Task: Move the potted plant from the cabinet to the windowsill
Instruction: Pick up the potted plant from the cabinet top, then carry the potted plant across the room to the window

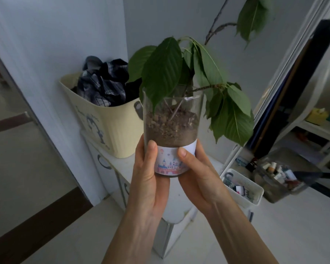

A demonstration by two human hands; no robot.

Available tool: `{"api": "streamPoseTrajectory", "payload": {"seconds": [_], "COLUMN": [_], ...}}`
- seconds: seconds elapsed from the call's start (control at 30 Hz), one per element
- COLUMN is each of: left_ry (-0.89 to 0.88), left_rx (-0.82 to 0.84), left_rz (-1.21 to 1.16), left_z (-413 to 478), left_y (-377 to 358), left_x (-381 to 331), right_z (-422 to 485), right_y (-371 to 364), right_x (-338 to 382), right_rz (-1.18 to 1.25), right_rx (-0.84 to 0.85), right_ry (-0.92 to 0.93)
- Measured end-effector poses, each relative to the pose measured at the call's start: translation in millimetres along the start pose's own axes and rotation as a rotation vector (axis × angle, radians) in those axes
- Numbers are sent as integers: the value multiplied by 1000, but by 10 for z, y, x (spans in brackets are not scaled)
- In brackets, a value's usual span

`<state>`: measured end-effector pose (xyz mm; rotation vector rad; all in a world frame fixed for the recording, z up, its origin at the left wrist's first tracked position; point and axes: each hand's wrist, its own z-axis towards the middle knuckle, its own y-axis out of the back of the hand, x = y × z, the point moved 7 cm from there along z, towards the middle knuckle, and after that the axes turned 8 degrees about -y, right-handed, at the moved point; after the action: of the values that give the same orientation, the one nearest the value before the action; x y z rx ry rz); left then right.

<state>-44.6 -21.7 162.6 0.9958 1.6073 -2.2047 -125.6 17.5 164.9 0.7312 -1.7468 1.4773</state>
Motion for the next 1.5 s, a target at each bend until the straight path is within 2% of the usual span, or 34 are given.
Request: {"api": "streamPoseTrajectory", "payload": {"seconds": [0.43, 0.77, 1.13, 1.5], "left_ry": [-17, -13, 144, 267], "left_rx": [-46, -14, 13, 155], "left_rz": [-84, -229, -341, -322], "left_z": [-700, -1260, -1704, -2286], "left_y": [-1229, -2122, -2527, -3251], "left_x": [-887, -1467, -1386, -1016], "right_z": [-1090, -1853, -2412, -3206], "right_y": [-885, -1435, -1485, -1142], "right_x": [1011, 1652, 1774, 2189], "right_rz": [41, 49, 188, 290], "right_rx": [-27, -68, -161, -203], "right_ry": [76, 204, 387, 511]}}
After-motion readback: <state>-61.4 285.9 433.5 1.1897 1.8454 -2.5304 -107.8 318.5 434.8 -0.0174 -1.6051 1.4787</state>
